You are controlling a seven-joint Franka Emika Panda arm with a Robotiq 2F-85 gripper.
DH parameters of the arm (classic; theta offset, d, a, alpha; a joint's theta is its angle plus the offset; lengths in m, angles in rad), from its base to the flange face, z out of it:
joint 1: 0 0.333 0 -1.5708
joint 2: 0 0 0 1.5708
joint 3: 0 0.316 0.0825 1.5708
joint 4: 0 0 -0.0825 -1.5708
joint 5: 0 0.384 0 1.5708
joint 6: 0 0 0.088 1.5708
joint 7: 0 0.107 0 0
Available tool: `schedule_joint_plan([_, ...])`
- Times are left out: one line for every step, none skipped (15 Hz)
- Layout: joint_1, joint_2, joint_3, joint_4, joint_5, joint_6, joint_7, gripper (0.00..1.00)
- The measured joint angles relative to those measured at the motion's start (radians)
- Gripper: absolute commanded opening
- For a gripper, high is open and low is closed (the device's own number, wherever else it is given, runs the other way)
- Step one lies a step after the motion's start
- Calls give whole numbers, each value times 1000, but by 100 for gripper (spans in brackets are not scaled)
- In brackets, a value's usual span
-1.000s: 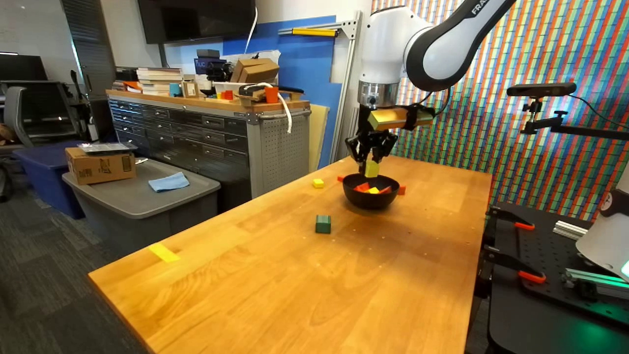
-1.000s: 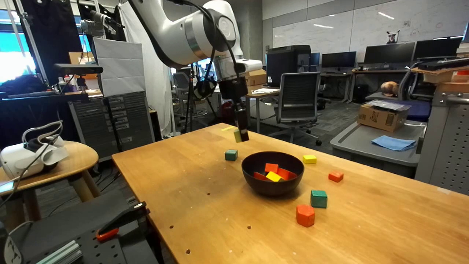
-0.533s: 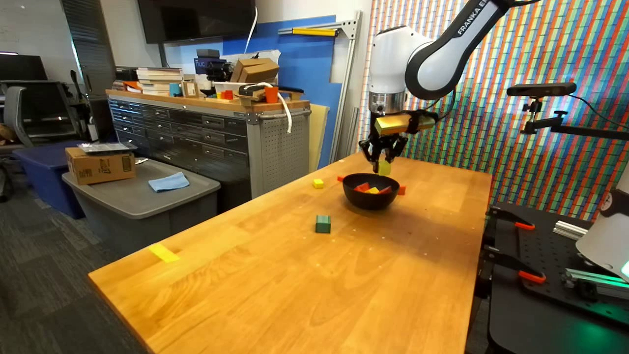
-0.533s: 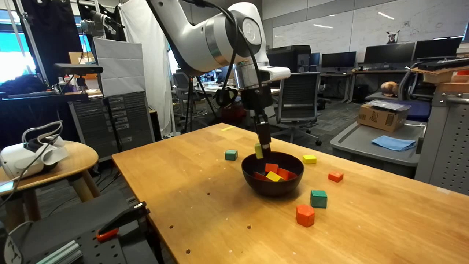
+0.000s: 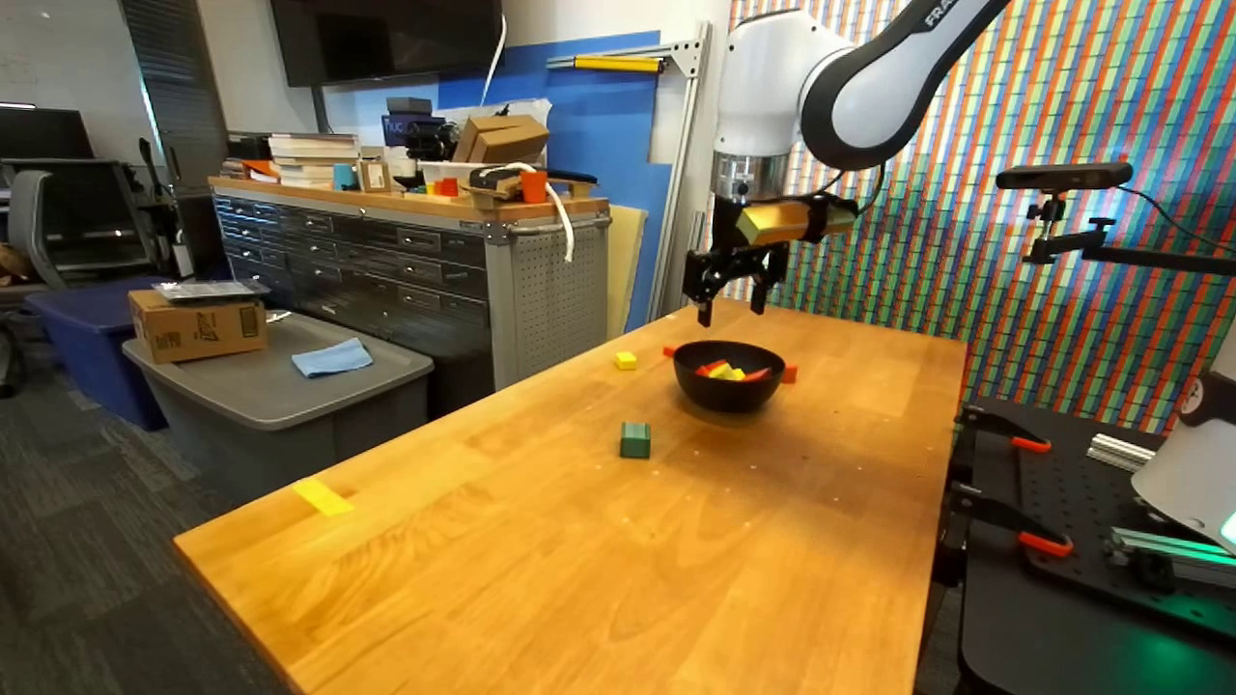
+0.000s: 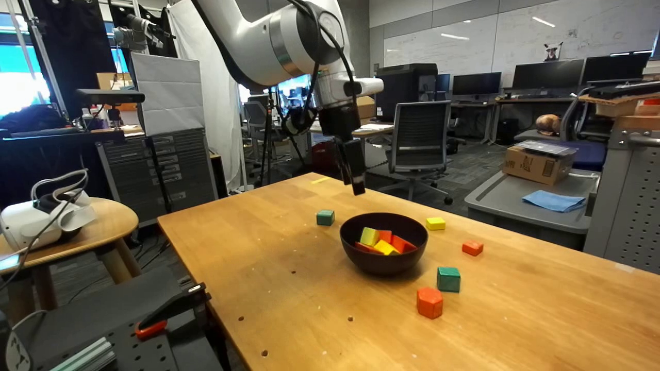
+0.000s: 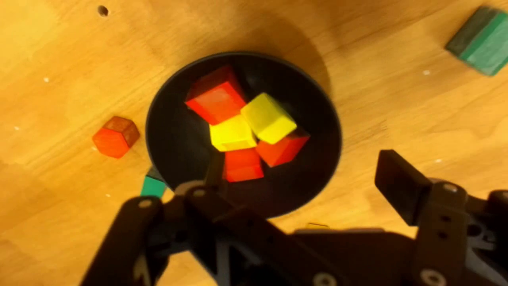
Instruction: Pick up all the toy blocks from the table and put them in the bowl
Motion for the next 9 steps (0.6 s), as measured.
schedule_joint_plan([5, -34, 28, 0, 12, -25, -41, 100])
schedule_joint_plan([12, -69, 57, 0, 42, -56, -89, 100])
schedule_joint_plan([19, -102, 82, 0, 67, -85, -122, 100])
schedule_joint_plan([25, -126, 95, -2, 78, -104, -135, 100])
schedule_joint_plan([29, -139, 101, -4, 80, -111, -140, 100])
schedule_joint_plan([29, -143, 101, -7, 80, -112, -145, 100])
schedule_joint_plan([27, -143, 98, -10, 80, -112, -151, 100])
schedule_joint_plan([26, -142, 97, -12, 80, -112, -156, 100])
schedule_joint_plan([24, -141, 99, -13, 80, -112, -156, 100])
